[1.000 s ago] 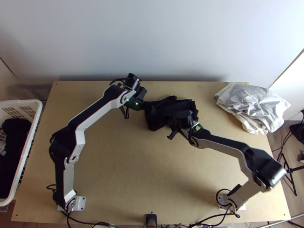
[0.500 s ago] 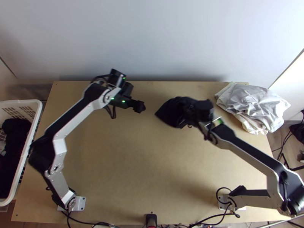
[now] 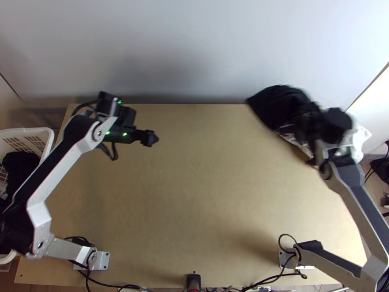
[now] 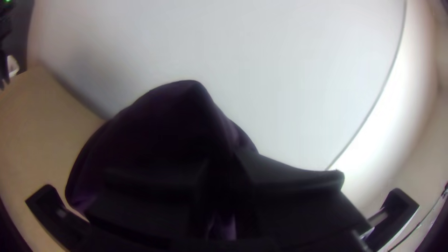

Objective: Fold the t-shirt

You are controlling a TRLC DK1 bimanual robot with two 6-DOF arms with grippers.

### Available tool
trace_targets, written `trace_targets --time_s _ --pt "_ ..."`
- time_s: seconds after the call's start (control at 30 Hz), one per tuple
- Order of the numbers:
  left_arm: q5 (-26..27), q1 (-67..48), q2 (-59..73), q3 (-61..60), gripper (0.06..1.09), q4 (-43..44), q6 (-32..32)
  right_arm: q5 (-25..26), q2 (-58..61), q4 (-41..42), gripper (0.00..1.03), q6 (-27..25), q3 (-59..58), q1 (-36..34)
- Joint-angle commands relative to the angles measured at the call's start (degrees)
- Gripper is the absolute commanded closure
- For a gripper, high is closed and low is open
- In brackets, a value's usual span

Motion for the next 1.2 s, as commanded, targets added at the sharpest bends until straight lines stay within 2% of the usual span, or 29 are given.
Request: trace_targets --time_s 0.0,0.23,0.47,0.63,0.8,1.0,1.17 --pt "0.1 4.5 -8.0 -7.5 0.11 -0.6 0.6 -6.6 -4.6 -0.2 1.0 0.0 1.9 -18.7" --pt "0.1 6.4 -11.8 -12.2 0.11 -0.8 1.0 -16.2 -0.6 1.0 1.0 0.1 6.3 -37.4" --pt "0.0 6.9 -15.0 -15.8 0.11 -0.9 1.0 -19.5 7.9 3.9 1.0 -0.5 9.6 -44.6" --pt "0.0 9.1 -17.3 -17.3 0.11 -2.4 2.1 -19.5 15.4 7.4 1.0 -1.1 11.3 -44.3" --pt "0.1 11.7 -19.6 -18.3 0.11 -4.0 3.5 -17.6 22.8 6.9 1.0 0.2 15.5 -40.4" --pt "0.1 14.8 -22.0 -18.9 0.11 -6.3 5.0 -13.8 24.2 6.9 1.0 0.4 11.8 -32.7" --pt "0.1 16.2 -23.7 -19.8 0.11 -7.1 6.4 -12.1 24.5 6.5 1.0 1.4 6.6 -29.3"
